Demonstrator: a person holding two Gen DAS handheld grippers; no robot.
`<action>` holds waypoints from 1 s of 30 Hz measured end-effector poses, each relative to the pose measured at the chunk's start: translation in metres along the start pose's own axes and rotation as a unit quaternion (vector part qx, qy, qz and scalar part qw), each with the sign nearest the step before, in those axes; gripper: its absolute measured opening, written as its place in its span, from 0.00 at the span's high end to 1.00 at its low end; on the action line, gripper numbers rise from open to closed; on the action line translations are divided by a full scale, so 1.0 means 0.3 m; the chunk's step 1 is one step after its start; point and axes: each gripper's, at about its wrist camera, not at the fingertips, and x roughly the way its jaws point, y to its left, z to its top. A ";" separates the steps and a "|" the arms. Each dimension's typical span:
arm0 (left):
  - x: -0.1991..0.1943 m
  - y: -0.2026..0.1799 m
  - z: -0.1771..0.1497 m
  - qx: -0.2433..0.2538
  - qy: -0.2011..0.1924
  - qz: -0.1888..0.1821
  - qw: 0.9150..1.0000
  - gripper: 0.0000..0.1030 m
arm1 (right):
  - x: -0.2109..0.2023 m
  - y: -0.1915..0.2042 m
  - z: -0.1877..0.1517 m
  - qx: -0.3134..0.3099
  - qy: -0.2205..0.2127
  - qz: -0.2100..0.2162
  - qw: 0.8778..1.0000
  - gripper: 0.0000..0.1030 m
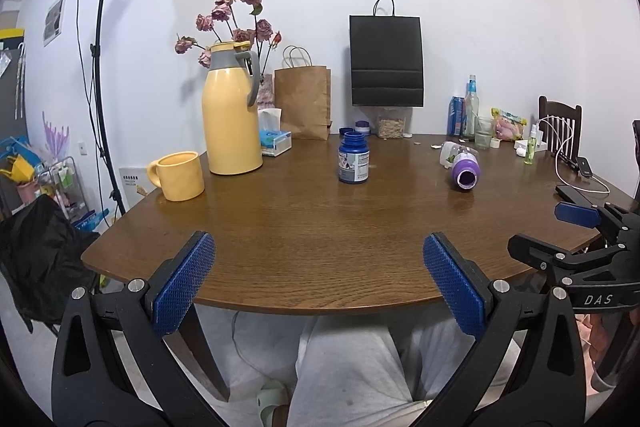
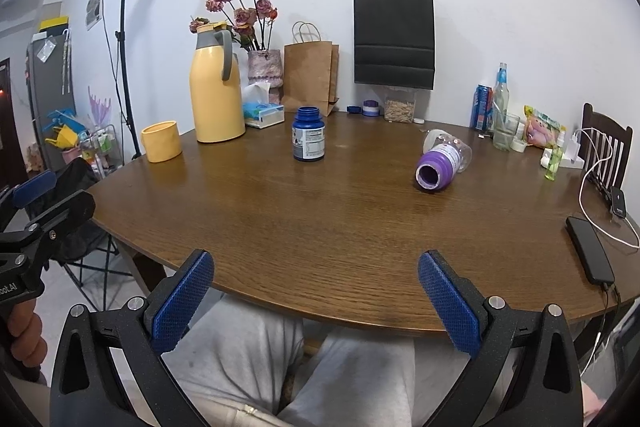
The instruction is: Flip cup upright
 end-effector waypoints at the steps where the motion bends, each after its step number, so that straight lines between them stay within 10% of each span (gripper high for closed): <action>1: -0.001 0.001 0.000 0.000 0.000 0.000 1.000 0.00 | 0.000 0.001 0.000 -0.001 0.000 -0.001 1.000 0.00; 30: 0.022 0.007 0.023 -0.006 -0.015 -0.003 1.000 0.00 | 0.033 -0.049 0.013 0.028 -0.001 0.000 1.000 0.00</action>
